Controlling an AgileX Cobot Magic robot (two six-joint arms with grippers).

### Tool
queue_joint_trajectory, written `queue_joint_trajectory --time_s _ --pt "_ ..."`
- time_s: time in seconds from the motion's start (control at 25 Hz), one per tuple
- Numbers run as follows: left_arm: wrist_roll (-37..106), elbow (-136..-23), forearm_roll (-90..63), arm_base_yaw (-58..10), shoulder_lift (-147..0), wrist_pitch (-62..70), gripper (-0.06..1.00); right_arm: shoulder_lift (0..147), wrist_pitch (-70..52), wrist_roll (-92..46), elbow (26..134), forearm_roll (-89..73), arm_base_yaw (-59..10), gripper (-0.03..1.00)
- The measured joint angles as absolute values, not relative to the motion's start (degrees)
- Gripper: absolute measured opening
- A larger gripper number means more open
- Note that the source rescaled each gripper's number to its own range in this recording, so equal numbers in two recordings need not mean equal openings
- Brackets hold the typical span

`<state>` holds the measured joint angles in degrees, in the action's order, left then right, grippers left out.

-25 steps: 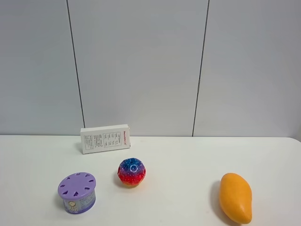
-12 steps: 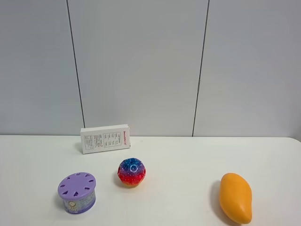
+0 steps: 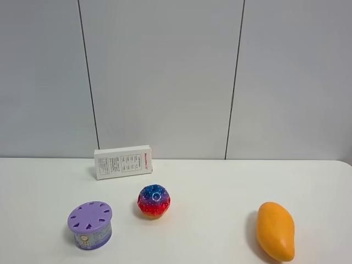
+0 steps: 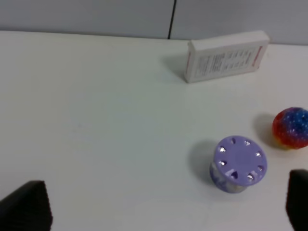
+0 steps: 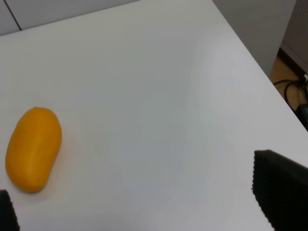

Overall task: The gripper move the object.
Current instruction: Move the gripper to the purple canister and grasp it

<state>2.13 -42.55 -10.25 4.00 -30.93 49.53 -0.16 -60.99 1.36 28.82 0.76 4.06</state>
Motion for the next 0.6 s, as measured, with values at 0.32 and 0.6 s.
queue_joint_trajectory --time_s 0.32,0.6 --pt "7.5 -48.0 -13.1 2.8 -56.6 43.6 1.0 -0.2 -61.0 1.4 28.8 0.8 4.1 1.0" --pt "10.8 -48.0 -14.2 -9.0 -71.6 33.3 1.0 -0.2 -61.0 1.4 28.8 0.8 4.1 1.0"
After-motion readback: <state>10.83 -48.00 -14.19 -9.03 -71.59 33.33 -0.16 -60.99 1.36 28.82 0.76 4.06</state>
